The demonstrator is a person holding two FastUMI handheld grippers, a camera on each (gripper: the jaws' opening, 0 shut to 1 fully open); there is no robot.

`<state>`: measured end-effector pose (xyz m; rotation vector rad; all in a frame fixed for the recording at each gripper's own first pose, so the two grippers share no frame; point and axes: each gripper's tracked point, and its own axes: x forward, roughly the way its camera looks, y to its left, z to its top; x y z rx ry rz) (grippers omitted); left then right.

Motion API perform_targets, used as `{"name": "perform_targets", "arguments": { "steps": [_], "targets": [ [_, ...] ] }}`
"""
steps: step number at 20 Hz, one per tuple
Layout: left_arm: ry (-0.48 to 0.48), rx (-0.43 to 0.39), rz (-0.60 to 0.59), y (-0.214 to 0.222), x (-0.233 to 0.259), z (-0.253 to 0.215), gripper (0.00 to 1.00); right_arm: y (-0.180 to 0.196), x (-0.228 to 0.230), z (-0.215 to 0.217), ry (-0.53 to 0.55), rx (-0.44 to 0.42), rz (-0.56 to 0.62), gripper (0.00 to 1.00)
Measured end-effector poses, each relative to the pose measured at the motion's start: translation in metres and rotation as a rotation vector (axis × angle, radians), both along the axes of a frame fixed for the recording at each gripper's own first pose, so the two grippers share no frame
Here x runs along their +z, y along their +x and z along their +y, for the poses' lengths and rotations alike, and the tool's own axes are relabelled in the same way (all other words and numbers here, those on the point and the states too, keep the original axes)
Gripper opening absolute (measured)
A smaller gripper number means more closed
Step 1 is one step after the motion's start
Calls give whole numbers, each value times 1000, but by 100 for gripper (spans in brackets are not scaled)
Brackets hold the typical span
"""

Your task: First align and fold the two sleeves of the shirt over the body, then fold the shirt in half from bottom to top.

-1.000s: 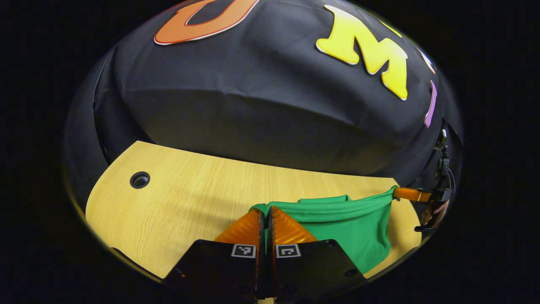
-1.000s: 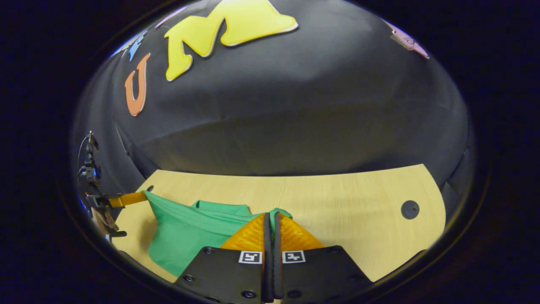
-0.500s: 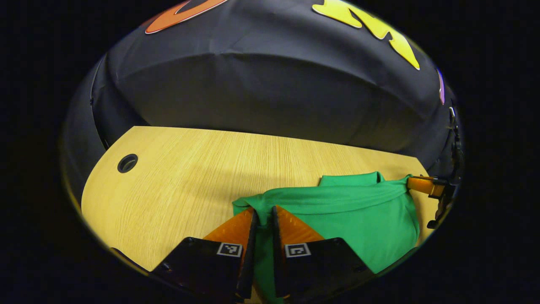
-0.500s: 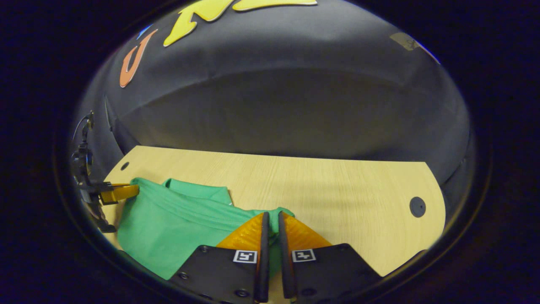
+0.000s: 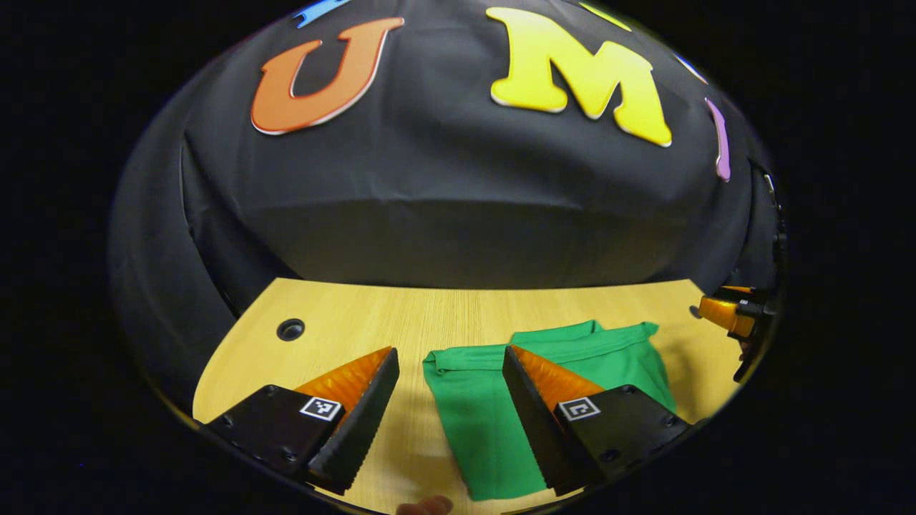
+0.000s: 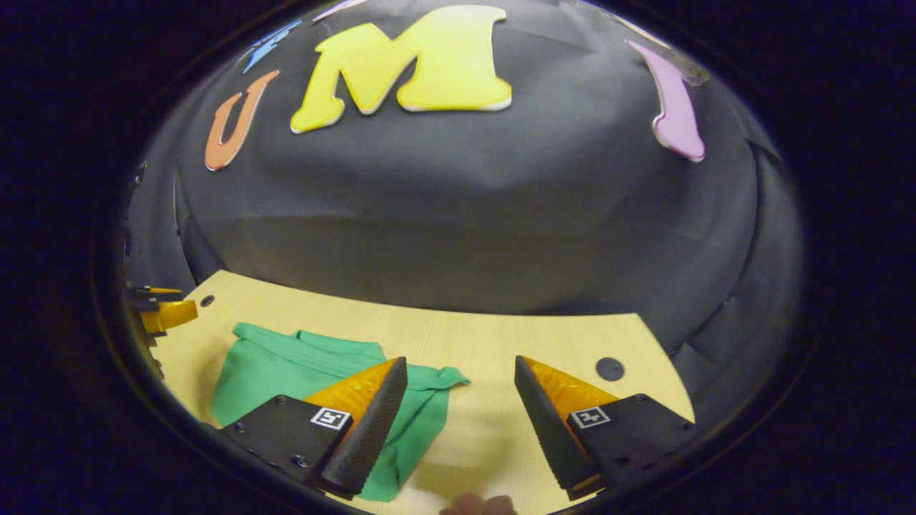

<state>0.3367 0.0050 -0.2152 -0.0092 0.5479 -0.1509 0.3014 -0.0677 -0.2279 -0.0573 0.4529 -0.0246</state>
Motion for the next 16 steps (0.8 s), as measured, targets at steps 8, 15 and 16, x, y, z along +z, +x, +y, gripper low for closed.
{"name": "perform_targets", "arguments": {
  "steps": [8,15,16],
  "targets": [
    [-26,14,-293,-147,199,-4,93,-156,197,45,24,33,-328,95],
    [-53,-19,-456,-271,275,-20,93,-289,235,80,11,58,-430,93],
    [-42,-20,-467,-282,272,-22,93,-308,230,81,19,54,-424,93]
  ]
}}
